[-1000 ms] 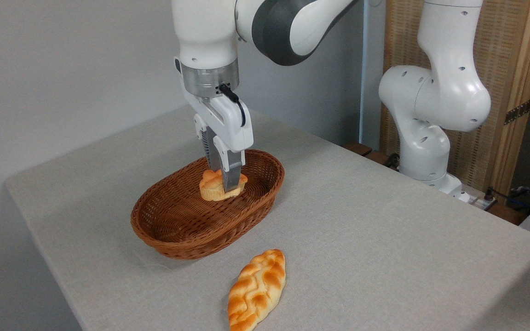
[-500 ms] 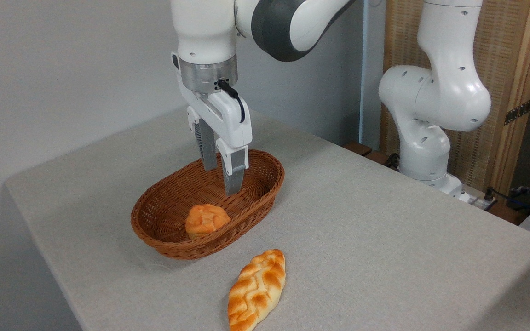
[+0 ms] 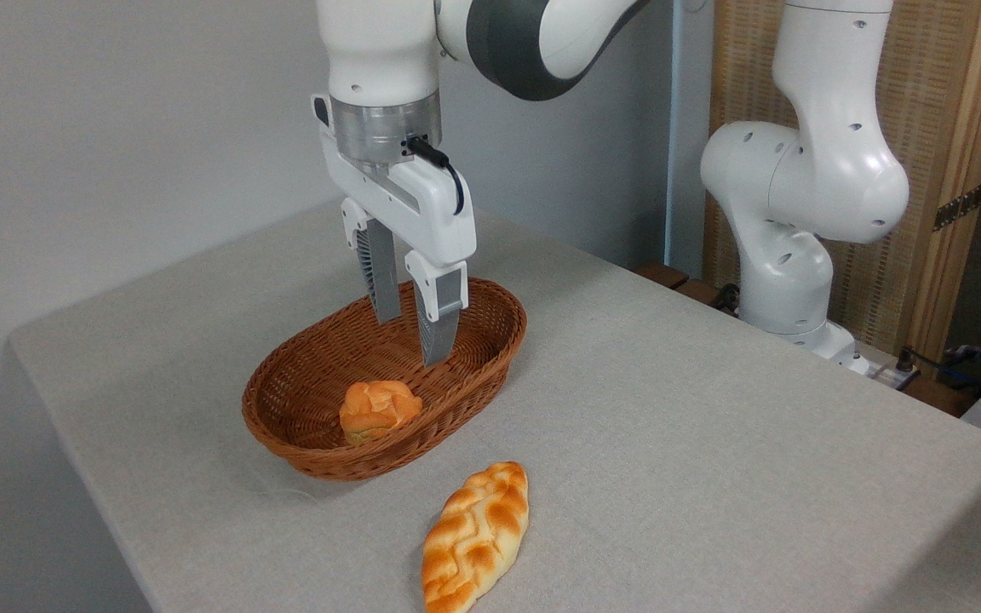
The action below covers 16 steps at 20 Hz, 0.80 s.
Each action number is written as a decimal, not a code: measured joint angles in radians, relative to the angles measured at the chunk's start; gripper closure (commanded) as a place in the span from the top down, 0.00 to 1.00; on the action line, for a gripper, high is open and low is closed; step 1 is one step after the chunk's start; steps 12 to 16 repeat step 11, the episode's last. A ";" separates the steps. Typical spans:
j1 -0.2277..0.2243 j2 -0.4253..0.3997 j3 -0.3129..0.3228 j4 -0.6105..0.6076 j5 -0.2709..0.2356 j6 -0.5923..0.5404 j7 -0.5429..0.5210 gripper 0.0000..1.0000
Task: Put bread into the basket
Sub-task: 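Raise the open gripper up away from the basket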
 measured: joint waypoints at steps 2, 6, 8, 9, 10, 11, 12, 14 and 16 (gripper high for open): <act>0.002 0.000 0.001 0.010 0.013 -0.001 0.000 1.00; 0.028 -0.002 0.010 0.043 0.024 -0.003 -0.001 1.00; 0.035 -0.003 0.013 0.056 0.026 -0.034 -0.001 1.00; 0.036 -0.003 0.013 0.059 0.026 -0.045 -0.001 1.00; 0.037 -0.003 0.013 0.062 0.027 -0.058 -0.001 1.00; 0.037 -0.003 0.013 0.064 0.029 -0.065 -0.001 1.00; 0.037 -0.003 0.013 0.064 0.029 -0.065 -0.001 1.00; 0.037 -0.003 0.013 0.064 0.029 -0.065 -0.001 1.00; 0.037 -0.003 0.013 0.064 0.029 -0.065 -0.001 1.00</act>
